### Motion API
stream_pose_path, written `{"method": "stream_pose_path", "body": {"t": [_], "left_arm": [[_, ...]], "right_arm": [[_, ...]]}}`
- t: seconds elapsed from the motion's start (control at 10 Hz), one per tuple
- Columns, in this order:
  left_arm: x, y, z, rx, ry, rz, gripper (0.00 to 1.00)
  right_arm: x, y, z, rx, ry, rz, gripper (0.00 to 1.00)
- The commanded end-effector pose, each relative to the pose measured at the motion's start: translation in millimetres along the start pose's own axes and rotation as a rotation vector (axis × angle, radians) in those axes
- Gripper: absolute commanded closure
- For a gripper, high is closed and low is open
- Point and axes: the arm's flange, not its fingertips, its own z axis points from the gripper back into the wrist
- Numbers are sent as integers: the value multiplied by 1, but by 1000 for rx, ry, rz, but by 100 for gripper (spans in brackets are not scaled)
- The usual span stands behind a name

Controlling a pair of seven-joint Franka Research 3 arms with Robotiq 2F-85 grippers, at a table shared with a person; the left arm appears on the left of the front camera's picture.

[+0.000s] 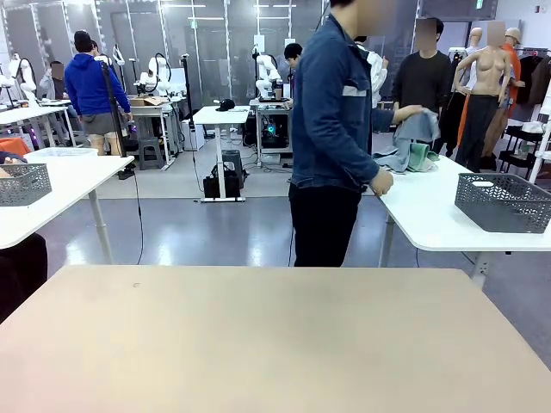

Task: Fold the towels and place them in the basket.
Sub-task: When a person lays out a Towel with hook on the table, fold it in half twice.

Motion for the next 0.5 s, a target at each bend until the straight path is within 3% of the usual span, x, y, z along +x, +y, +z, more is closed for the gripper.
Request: {"method": "stream_pose_path", "body": {"t": [0.0,0.4], "left_arm": [[1,-2,-1,4,1,-3,0],[1,-2,-1,4,1,-3,0]], "right_arm": [[0,1,0,-1,-3,1,0],[0,1,0,-1,-3,1,0]]}}
